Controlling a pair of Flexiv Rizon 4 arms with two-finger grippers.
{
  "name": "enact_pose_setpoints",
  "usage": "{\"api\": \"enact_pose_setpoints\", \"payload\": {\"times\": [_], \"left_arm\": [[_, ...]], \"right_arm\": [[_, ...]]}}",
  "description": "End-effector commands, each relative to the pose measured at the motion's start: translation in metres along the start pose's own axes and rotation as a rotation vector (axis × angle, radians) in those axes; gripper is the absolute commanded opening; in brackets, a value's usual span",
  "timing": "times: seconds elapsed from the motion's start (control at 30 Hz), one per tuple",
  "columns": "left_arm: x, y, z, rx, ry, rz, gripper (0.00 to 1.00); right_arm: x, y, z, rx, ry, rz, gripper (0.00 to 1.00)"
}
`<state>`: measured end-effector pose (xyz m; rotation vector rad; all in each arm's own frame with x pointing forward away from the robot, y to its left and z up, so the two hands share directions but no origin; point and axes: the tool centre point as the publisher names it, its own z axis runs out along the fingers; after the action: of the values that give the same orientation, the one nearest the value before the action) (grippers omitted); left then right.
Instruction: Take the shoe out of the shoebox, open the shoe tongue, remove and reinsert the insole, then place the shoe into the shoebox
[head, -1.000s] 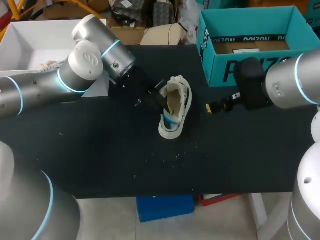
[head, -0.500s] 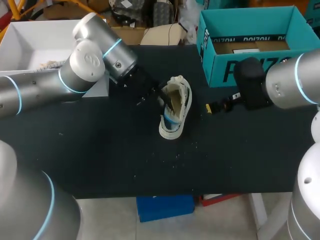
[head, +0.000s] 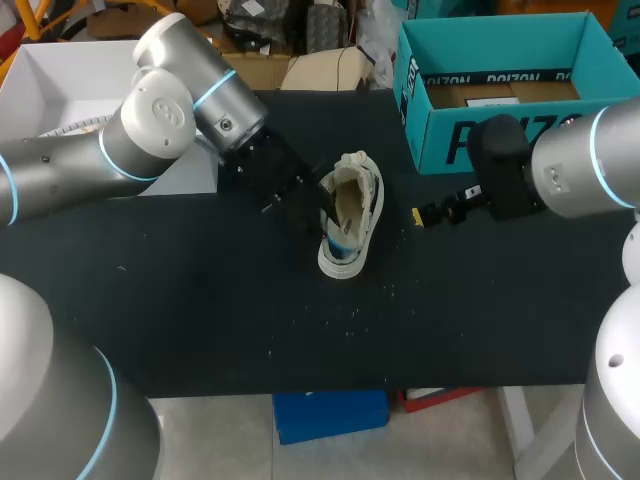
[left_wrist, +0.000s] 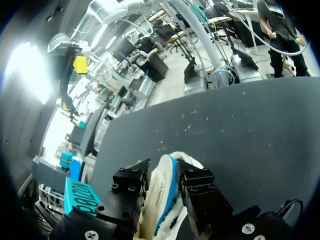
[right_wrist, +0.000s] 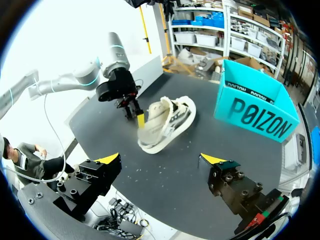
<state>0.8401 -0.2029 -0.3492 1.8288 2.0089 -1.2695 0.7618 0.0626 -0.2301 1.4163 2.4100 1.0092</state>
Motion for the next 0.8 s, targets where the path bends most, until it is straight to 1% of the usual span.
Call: {"api": "enact_pose_setpoints", "payload": {"times": [0.03,0.17,0.27,0.3,0.33,0.37,0.57,0.67,0.8], "left_arm": [[-0.002,0.006,0.008,-0.007,0.039,-0.008,0.27],[0.004,0.008,0.008,-0.020,0.057,-0.021,0.26],[0.006,0.010,0.008,-0.021,0.062,-0.026,0.24],[0.006,0.010,0.008,-0.021,0.063,-0.028,0.20],[0.007,0.011,0.008,-0.019,0.064,-0.030,0.11],[0.008,0.012,0.009,-0.016,0.068,-0.033,0.00],[0.012,0.018,0.013,-0.005,0.070,-0.055,0.00],[0.014,0.022,0.015,-0.030,0.087,-0.066,0.00],[0.010,0.023,0.016,-0.036,0.075,-0.063,0.00]], "right_arm": [[0.001,0.001,0.000,0.002,-0.002,0.000,1.00],[0.001,0.001,0.000,0.002,-0.002,0.000,1.00],[0.001,0.001,0.000,0.002,-0.002,0.000,1.00],[0.001,0.001,0.000,0.002,-0.002,0.000,1.00],[0.001,0.001,0.000,0.002,-0.002,0.000,1.00],[0.001,0.001,0.000,0.002,-0.002,0.000,1.00],[0.001,0.001,0.000,0.002,-0.002,0.000,1.00],[0.001,0.001,0.000,0.002,-0.002,0.000,1.00],[0.001,0.001,0.000,0.002,-0.002,0.000,1.00]]}}
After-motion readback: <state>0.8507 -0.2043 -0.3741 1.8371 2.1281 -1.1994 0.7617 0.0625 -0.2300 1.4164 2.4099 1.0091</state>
